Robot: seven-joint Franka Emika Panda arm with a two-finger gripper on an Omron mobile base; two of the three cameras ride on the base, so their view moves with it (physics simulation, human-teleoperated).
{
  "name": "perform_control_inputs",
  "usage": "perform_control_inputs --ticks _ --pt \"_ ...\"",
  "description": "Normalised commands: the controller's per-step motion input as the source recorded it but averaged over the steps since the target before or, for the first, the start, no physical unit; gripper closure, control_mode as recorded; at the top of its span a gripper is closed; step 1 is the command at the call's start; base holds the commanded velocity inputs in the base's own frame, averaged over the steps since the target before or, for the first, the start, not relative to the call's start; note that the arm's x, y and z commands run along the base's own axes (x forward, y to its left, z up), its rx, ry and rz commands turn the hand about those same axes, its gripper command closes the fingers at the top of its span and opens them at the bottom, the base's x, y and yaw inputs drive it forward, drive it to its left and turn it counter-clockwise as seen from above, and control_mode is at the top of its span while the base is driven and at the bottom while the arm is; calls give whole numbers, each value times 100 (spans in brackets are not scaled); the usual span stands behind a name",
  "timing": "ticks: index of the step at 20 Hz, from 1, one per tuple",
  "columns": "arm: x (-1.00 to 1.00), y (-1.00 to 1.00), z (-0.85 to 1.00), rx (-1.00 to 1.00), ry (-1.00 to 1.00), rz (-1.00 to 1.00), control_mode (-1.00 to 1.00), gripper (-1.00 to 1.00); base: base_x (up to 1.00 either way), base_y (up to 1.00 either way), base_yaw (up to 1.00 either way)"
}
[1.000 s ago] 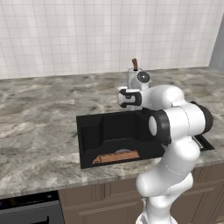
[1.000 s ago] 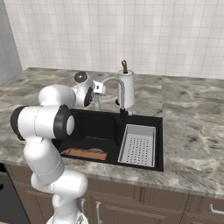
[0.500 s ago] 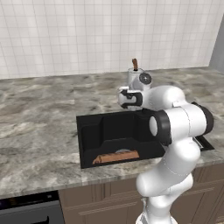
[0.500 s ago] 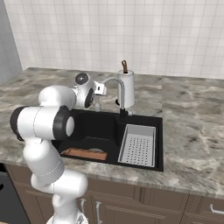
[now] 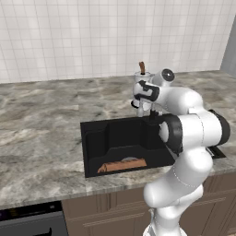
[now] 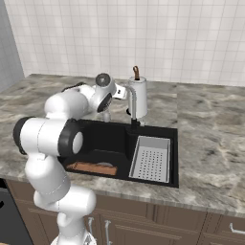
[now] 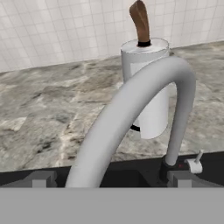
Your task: Turn on the sink faucet with hot water and rinse the cutting board for ten seconds, then turn off the faucet. Push the cutting board to reach the water if necessary.
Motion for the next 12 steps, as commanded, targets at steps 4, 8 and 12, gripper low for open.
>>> perform_control_inputs --ticks 4,8,12 --pt "-27 -36 37 0 0 0 -100 -100 0 0 0" --pt "-43 -25 51 0 0 0 -100 -100 0 0 0" --pt "-38 -43 28 0 0 0 -100 -100 0 0 0"
